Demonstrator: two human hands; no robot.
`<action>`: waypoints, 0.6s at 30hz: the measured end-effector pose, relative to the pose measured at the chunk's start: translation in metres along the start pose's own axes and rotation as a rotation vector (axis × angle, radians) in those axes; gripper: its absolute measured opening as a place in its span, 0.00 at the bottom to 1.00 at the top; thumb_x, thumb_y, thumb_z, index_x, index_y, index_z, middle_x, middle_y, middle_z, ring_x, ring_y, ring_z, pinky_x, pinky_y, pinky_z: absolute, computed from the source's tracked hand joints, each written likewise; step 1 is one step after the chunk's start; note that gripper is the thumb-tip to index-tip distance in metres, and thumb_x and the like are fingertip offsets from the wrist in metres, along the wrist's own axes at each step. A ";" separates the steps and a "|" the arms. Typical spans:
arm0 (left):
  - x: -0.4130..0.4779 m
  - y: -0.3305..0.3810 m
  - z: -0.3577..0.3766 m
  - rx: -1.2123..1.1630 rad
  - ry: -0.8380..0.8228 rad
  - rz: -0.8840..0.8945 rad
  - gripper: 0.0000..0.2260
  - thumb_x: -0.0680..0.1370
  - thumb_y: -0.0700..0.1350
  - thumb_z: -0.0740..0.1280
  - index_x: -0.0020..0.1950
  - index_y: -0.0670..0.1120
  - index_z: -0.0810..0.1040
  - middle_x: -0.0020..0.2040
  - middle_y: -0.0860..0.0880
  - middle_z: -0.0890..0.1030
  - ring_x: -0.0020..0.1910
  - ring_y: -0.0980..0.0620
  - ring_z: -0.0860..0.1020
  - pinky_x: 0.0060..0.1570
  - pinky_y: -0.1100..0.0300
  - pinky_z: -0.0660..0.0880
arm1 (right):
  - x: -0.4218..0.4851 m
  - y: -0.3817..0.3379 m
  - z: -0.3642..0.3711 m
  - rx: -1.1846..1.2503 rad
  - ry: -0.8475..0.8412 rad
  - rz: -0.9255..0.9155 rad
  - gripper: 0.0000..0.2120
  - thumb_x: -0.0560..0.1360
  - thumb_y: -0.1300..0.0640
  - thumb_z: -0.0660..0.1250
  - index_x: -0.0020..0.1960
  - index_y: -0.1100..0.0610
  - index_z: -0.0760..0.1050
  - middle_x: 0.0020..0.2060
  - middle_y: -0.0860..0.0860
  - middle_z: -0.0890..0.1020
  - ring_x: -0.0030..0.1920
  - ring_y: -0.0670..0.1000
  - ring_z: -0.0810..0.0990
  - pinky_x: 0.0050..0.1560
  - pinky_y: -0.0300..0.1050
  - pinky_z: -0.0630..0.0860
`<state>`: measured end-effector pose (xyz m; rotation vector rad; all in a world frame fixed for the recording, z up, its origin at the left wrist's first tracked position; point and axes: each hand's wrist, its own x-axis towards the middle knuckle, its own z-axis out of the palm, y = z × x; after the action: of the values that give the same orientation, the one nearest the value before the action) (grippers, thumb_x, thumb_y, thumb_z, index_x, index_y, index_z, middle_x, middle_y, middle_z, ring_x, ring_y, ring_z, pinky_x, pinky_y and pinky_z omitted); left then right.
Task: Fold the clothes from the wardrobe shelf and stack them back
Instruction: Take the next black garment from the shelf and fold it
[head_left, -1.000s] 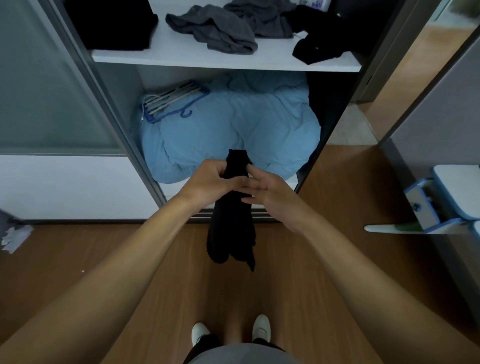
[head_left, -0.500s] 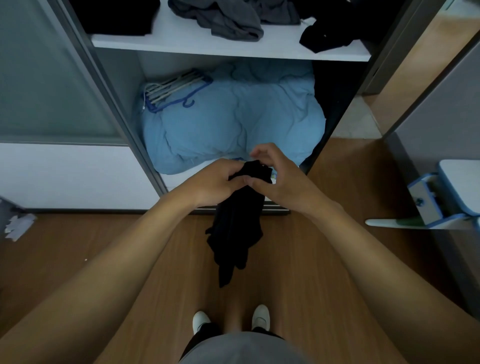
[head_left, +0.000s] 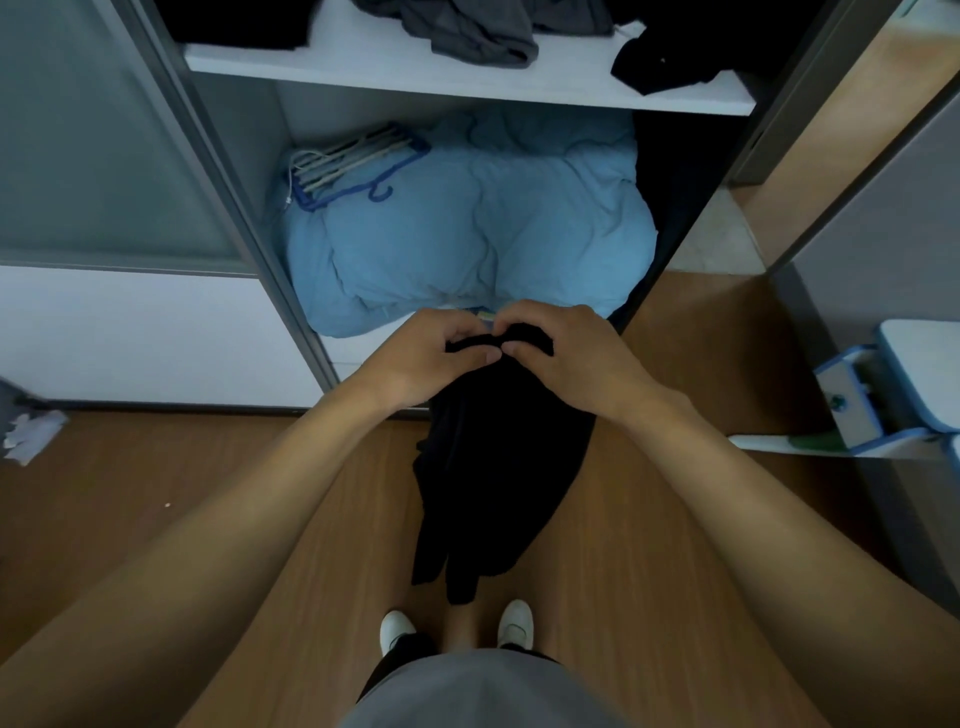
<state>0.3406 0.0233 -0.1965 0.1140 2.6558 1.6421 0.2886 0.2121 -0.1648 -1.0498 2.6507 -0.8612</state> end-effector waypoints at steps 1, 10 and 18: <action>-0.001 -0.002 0.003 -0.014 0.013 -0.011 0.05 0.79 0.41 0.71 0.50 0.51 0.81 0.35 0.64 0.81 0.35 0.69 0.77 0.37 0.74 0.69 | 0.001 -0.002 0.001 -0.004 0.007 0.026 0.09 0.80 0.55 0.67 0.59 0.50 0.79 0.55 0.46 0.84 0.57 0.50 0.80 0.60 0.55 0.74; -0.014 -0.027 0.014 0.313 0.174 0.158 0.08 0.77 0.30 0.61 0.49 0.42 0.75 0.41 0.47 0.77 0.37 0.51 0.72 0.38 0.59 0.66 | 0.011 -0.013 0.001 0.010 0.121 0.119 0.06 0.79 0.56 0.66 0.55 0.52 0.79 0.52 0.46 0.83 0.55 0.49 0.79 0.59 0.53 0.74; -0.008 -0.029 0.030 0.408 0.208 -0.107 0.06 0.75 0.51 0.66 0.45 0.49 0.77 0.43 0.51 0.77 0.42 0.51 0.78 0.38 0.59 0.68 | 0.022 -0.028 -0.001 0.033 0.140 0.127 0.07 0.78 0.57 0.65 0.54 0.54 0.79 0.50 0.48 0.83 0.53 0.51 0.80 0.58 0.54 0.75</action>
<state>0.3482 0.0366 -0.2359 -0.2030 3.0547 1.1181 0.2881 0.1816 -0.1469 -0.8311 2.7708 -0.9815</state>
